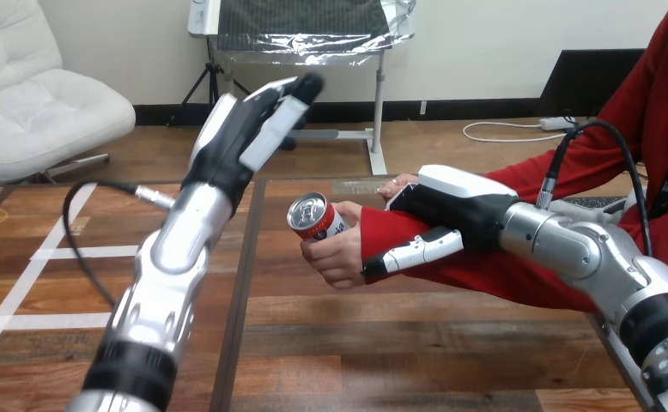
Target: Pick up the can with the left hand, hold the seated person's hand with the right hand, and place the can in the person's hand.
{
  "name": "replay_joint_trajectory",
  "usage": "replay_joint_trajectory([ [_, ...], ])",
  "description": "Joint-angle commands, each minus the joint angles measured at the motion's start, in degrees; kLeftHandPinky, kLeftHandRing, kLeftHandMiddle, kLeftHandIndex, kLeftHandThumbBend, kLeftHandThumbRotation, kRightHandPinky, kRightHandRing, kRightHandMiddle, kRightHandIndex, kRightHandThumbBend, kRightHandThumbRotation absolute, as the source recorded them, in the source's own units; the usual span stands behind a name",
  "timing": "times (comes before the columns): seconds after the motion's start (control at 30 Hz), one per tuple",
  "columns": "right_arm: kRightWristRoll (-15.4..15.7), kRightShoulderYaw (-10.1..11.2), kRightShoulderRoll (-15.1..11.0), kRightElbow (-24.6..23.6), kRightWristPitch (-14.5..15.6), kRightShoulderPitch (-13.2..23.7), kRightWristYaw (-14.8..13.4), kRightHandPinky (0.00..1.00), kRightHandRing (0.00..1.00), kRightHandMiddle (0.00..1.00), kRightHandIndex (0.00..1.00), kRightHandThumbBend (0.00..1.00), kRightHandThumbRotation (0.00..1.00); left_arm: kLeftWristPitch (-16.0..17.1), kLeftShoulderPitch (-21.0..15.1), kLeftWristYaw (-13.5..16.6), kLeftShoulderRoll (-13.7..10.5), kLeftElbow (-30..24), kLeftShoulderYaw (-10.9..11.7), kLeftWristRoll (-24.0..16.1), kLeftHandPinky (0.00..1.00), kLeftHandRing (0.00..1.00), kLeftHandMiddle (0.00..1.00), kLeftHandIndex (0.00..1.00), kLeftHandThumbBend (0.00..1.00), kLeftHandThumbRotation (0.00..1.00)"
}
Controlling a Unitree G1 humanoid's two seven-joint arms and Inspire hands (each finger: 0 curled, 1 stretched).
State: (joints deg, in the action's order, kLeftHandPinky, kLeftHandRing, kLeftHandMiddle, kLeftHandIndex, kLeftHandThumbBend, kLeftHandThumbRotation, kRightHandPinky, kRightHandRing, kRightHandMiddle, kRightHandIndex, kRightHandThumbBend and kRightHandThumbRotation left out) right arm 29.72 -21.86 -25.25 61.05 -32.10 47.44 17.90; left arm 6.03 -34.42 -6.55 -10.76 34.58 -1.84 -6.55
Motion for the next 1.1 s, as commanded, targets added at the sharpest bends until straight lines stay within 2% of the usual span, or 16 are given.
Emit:
replay_joint_trajectory([
  [0.0,-1.51,1.52,-0.21,-4.65,-0.24,2.26,-0.49,0.41,0.48,0.55,0.61,1.0,0.87,0.79,2.3,0.59,0.02,-6.02,1.28,1.35,0.83,0.84,0.85,0.83,0.77,1.0],
  [0.17,-1.73,1.76,-0.95,-5.92,-0.41,0.86,-0.67,0.51,0.6,0.64,0.68,1.0,0.92,-0.08,5.59,0.86,0.4,-10.34,2.13,2.14,0.86,0.86,0.86,0.83,0.78,1.0],
  [0.37,-2.5,2.08,-1.89,-7.58,-0.39,-0.76,-0.03,0.58,0.67,0.69,0.73,1.0,0.95,0.71,9.17,1.49,0.59,-14.25,2.75,2.93,0.87,0.86,0.85,0.82,0.77,1.0],
  [0.63,-4.46,2.89,-3.22,-9.98,-0.94,-3.14,1.11,0.62,0.72,0.74,0.77,1.0,0.98,1.41,14.04,1.39,0.54,-19.11,3.51,4.08,0.82,0.82,0.82,0.78,0.72,1.0],
  [1.07,-8.95,5.48,-4.8,-15.07,0.8,-6.85,4.24,0.67,0.77,0.79,0.81,1.0,1.0,1.53,21.38,1.17,0.87,-25.33,4.84,5.95,0.79,0.8,0.8,0.76,0.63,1.0],
])
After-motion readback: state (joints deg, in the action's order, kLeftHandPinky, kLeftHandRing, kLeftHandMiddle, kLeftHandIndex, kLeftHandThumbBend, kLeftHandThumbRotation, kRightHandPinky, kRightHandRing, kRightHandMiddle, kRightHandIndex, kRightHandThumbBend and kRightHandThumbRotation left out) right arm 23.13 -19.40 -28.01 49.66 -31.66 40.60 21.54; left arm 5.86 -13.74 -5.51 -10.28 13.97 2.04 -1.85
